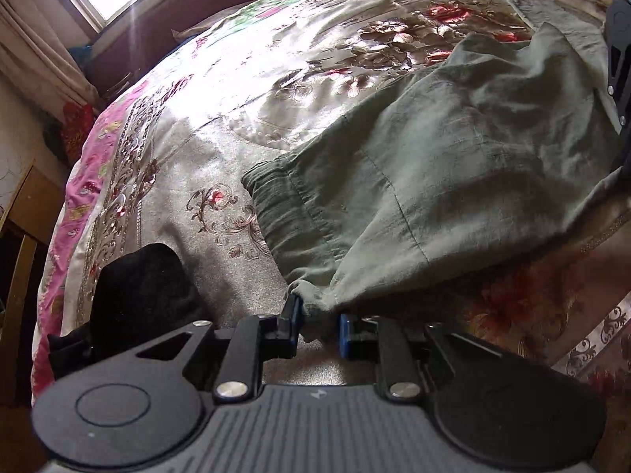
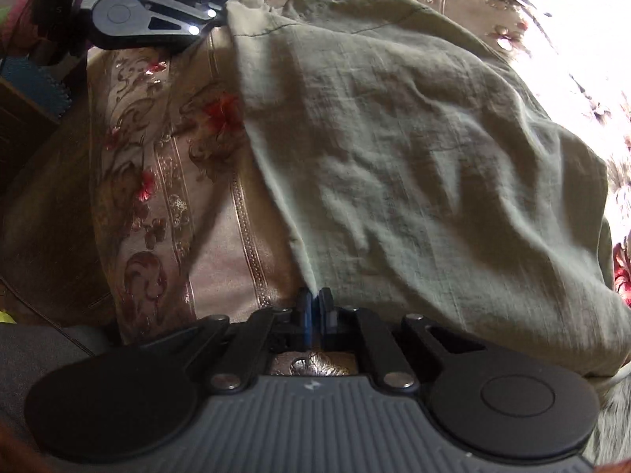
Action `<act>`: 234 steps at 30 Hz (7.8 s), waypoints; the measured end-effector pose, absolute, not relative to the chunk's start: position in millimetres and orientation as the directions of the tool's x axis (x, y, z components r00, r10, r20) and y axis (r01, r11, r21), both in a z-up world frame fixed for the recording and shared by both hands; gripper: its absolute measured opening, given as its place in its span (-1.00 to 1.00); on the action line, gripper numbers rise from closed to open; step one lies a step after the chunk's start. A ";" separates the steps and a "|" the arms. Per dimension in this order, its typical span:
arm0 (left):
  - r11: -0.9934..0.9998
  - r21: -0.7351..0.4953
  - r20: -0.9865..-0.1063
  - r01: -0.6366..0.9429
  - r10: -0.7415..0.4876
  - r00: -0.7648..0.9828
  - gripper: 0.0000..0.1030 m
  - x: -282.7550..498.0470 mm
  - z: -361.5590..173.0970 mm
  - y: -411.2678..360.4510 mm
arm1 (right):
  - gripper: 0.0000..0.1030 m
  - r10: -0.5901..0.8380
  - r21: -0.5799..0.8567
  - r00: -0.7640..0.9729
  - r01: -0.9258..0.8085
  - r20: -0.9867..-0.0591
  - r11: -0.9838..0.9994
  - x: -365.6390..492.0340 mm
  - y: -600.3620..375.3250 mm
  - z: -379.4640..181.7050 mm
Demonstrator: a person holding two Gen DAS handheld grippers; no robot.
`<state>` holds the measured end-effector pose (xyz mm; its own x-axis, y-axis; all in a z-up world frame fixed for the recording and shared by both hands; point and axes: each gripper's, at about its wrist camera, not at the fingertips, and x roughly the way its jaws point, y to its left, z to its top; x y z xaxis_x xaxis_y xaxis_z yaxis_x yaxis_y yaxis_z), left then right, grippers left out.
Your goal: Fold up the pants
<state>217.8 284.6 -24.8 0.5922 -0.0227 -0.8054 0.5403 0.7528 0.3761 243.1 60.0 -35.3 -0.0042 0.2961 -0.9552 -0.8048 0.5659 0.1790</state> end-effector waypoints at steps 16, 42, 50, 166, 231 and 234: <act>0.890 0.216 -0.746 0.403 -0.116 0.656 -0.11 213.8 14.2 280.3 | -0.46 0.195 0.052 0.122 -0.710 -0.973 0.702 260.3 30.5 -18.4; 0.814 -0.066 -0.770 0.577 -0.409 0.489 -0.08 264.1 10.9 -45.3 | -0.36 0.121 -0.192 0.288 -0.844 -0.950 0.501 401.0 -222.2 6.6; 0.779 -0.116 -0.822 0.616 -0.423 0.381 -0.08 279.1 -13.5 -66.2 | -0.21 0.034 -0.263 0.265 -0.964 -0.964 0.045 428.5 -219.6 -34.9; 0.447 0.143 -0.733 0.883 -0.552 0.398 -0.44 160.0 -27.4 -297.8 | -0.28 0.279 0.163 0.306 -0.356 -0.910 0.920 251.0 -463.1 -25.7; 0.399 0.150 -0.768 0.905 -0.529 0.361 -0.29 165.9 -32.4 -280.4 | -0.37 0.288 0.790 0.736 0.564 -0.613 0.239 99.9 -491.8 -87.4; 0.400 0.140 -0.769 0.906 -0.533 0.354 -0.29 165.5 -33.5 -282.5 | -0.23 0.288 0.756 0.700 0.622 -0.654 0.204 92.4 -491.5 -100.8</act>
<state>165.5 -282.5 -33.5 0.3538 -0.5326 -0.7689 0.9059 0.3996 0.1401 92.4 -491.5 -100.8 0.6998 0.2880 -0.6537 0.6221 0.2042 0.7559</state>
